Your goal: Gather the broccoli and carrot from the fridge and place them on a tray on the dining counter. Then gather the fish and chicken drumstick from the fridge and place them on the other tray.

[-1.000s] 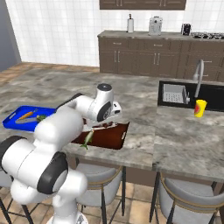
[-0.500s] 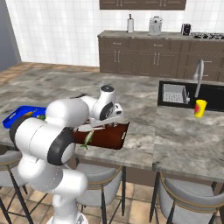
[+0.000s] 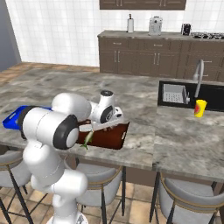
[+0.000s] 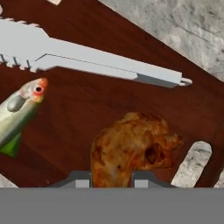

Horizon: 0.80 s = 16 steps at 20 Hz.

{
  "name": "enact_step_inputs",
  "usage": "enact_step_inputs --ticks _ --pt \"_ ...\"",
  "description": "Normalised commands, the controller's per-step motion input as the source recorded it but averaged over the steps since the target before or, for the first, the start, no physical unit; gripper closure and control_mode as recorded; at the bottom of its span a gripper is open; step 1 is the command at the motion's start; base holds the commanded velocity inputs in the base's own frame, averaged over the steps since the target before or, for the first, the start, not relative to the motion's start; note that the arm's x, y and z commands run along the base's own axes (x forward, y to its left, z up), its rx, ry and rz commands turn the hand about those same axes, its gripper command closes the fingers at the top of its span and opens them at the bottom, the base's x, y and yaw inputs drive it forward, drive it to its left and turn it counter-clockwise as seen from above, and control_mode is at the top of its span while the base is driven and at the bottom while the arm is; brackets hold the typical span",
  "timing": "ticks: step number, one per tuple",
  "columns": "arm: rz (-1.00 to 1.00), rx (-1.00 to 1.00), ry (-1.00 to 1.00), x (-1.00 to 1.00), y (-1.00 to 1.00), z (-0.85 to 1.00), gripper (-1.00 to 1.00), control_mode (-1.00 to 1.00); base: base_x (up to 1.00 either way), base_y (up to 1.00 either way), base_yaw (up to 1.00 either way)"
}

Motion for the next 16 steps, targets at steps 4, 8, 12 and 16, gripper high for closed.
enact_step_inputs --ticks 4,8,12,16 --pt "0.00 -0.07 0.00 0.16 0.01 -0.40 1.00 -1.00 0.00 0.00 0.00" --pt "0.00 -0.01 0.00 0.07 0.00 -0.29 1.00 -1.00 0.00 0.00 0.00" --pt "0.00 0.00 0.00 0.10 0.00 -0.29 1.00 -1.00 0.00 0.00 0.00" --pt "0.00 0.00 0.00 0.10 0.00 -0.27 1.00 -1.00 0.00 0.00 0.00"
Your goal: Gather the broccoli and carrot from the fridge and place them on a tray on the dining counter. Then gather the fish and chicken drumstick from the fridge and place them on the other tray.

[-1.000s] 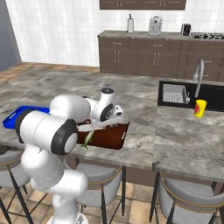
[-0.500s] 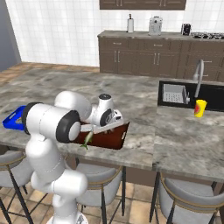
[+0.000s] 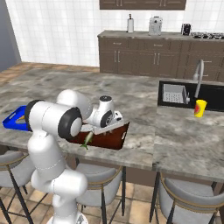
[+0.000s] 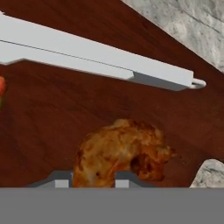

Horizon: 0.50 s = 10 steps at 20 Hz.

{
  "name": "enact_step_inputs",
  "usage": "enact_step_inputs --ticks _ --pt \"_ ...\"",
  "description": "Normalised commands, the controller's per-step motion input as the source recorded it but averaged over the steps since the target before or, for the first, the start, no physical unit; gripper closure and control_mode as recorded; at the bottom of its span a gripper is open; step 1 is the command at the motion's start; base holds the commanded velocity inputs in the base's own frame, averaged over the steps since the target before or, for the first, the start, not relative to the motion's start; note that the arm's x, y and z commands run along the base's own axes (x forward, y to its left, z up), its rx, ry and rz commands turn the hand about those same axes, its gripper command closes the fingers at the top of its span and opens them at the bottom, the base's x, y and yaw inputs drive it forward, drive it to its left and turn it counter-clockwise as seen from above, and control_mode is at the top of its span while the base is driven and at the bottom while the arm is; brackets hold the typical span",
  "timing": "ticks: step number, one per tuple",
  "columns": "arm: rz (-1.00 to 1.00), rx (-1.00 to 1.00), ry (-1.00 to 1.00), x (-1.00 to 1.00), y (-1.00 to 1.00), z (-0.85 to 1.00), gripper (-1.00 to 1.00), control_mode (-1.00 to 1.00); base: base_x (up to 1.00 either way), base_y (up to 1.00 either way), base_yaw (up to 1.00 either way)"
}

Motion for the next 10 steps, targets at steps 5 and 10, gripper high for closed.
enact_step_inputs --ticks 5,10 --pt "0.00 0.00 -0.01 0.00 -0.01 -0.11 -1.00 -1.00 0.00 0.00 0.00" --pt "0.00 0.00 0.00 -0.15 -0.03 0.22 -1.00 -1.00 0.00 0.00 0.00"
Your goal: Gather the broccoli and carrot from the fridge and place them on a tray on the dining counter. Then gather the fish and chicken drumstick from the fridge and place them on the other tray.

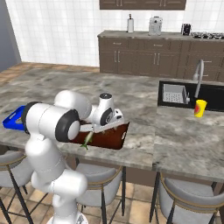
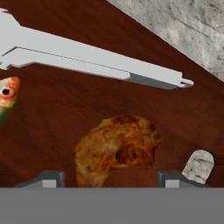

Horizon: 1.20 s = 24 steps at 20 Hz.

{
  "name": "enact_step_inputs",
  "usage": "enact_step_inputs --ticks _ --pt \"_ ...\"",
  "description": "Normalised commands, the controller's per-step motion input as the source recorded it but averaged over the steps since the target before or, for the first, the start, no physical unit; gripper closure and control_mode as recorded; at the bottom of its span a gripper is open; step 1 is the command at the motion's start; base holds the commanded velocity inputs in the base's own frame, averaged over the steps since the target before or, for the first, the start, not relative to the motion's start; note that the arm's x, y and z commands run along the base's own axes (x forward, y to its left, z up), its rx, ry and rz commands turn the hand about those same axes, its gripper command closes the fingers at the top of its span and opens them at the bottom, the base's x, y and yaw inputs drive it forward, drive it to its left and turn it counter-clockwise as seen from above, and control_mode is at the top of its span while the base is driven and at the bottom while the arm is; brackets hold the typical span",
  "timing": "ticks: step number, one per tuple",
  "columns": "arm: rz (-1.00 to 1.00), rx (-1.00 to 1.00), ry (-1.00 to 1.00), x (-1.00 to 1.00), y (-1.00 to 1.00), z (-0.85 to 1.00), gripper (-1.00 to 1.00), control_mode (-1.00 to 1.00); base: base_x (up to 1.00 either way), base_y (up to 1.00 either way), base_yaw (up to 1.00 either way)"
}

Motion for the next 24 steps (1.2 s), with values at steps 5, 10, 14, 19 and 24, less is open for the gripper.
enact_step_inputs --ticks 5,10,14,19,24 --pt "-0.01 0.00 0.00 -0.14 0.00 0.33 -1.00 -1.00 0.00 0.00 0.00" --pt "-0.03 0.00 -0.08 -0.44 -0.01 0.65 -1.00 -1.00 0.00 0.00 0.00" --pt "-0.03 0.00 -0.06 -0.62 -0.04 0.79 -1.00 -1.00 0.00 0.00 0.00" --pt "-0.03 0.00 -0.07 -0.76 -0.03 0.75 -1.00 -1.00 0.00 0.00 0.00" --pt "-0.03 0.00 -0.09 -0.94 0.00 0.68 -1.00 -1.00 0.00 0.00 0.00"
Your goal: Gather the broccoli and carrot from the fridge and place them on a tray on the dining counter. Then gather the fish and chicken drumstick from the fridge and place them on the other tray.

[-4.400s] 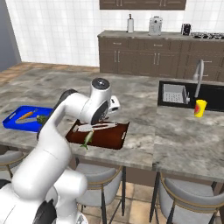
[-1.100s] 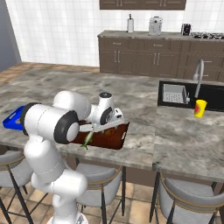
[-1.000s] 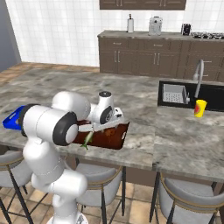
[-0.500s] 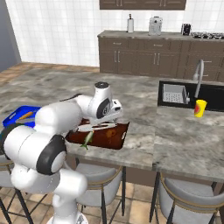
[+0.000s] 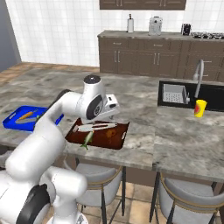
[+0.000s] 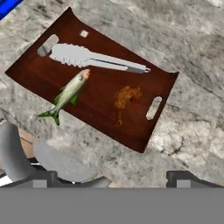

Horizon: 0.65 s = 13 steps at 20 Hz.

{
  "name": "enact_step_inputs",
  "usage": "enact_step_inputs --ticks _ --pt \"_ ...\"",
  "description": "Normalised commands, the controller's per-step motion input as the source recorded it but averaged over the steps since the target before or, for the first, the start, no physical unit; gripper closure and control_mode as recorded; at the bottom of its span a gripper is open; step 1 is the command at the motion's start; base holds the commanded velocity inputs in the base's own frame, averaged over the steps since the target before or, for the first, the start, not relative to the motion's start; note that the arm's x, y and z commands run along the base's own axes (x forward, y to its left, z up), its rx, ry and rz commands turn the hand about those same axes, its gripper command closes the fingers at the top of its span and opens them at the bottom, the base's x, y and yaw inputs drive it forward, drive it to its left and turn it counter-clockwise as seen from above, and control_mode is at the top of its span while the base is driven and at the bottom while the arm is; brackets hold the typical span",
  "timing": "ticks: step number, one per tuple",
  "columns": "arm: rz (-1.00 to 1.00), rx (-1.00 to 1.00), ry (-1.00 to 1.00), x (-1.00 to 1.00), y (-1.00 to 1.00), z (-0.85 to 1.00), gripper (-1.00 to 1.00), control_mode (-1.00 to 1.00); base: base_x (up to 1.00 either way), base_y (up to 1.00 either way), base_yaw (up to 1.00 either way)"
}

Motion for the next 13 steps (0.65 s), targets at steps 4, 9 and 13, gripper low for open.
enact_step_inputs --ticks 4,9,13 --pt "-0.02 0.00 -0.11 -0.90 0.04 0.70 -1.00 -1.00 0.00 0.00 0.00" --pt "0.00 -0.01 -0.12 -0.64 0.47 0.60 -1.00 -1.00 0.00 0.00 0.00" --pt "0.00 -0.03 -0.10 -0.42 0.78 0.42 -1.00 -1.00 0.00 0.00 0.00"
